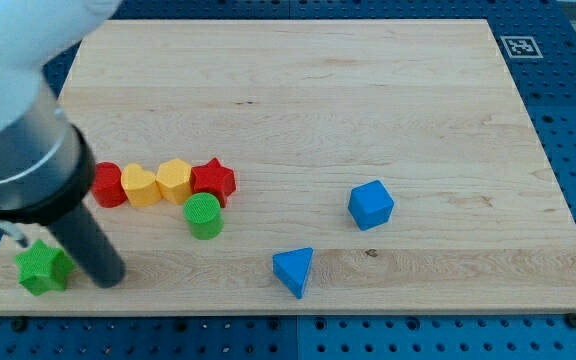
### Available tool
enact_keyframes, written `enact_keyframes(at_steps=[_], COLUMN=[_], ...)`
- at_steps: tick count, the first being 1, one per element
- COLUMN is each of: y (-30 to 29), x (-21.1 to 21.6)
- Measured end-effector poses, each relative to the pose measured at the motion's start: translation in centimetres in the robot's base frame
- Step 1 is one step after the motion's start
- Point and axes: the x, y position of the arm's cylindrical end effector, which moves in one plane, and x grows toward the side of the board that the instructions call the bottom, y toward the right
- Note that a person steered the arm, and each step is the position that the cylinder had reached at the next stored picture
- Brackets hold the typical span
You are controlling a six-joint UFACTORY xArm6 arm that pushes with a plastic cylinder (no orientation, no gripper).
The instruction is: Move the green circle closer to the green star
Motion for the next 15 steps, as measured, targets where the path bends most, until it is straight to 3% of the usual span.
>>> enact_keyframes(at_steps=[5,9,13,15], y=[11.1,11.0,6.2,9.0], x=[-1.9,-5.1,-5.2,-5.8])
